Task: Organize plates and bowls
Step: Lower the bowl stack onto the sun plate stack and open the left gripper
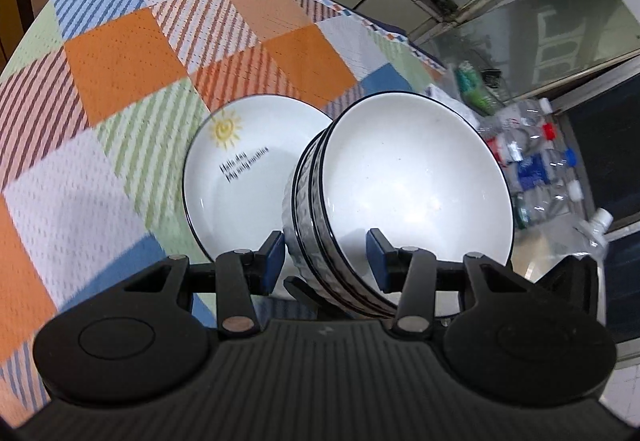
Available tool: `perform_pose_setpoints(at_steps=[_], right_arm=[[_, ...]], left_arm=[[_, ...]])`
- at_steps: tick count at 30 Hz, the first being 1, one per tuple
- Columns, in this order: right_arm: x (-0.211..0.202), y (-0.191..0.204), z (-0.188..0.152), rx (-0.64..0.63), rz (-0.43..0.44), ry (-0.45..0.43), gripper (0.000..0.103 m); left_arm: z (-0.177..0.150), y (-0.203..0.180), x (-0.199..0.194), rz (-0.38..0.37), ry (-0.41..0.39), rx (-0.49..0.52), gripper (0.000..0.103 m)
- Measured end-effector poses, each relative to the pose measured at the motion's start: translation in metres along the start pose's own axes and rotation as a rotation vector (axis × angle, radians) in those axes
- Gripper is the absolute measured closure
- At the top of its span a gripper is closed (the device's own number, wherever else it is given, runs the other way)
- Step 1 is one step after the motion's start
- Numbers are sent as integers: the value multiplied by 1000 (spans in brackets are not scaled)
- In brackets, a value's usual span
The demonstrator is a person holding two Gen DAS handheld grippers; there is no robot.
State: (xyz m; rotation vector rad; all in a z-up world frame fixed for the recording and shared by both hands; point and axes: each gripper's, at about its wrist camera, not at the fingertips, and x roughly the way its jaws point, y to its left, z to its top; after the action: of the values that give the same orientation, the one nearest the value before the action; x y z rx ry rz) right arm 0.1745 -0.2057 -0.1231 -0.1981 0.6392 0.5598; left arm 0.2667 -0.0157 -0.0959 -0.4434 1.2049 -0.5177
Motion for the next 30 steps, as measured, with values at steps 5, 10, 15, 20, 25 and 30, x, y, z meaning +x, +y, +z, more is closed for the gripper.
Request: perform_pose_setpoints(at_steps=[5,10,15,20,25,30], right_arm=[[28,-16,-7,57,6,42,1],[42,-16,-17,126,-13,48,1],[54,-19,-26,160,-19,70,1],[56,-16,-33,151,-33,94,1],[59,-9,-35,110,-60,109,1],[59,-4,-37,73,-85,121,2]], left_arm=[[12,8,26,33,17,18,60],[15,10,41,85,18,37,60],[15,14,53,107,26,29,60],[11,13,61,131,26,47,60],[5,9,64,149,18,90,60],[0,6,63,161,-3,124,59]])
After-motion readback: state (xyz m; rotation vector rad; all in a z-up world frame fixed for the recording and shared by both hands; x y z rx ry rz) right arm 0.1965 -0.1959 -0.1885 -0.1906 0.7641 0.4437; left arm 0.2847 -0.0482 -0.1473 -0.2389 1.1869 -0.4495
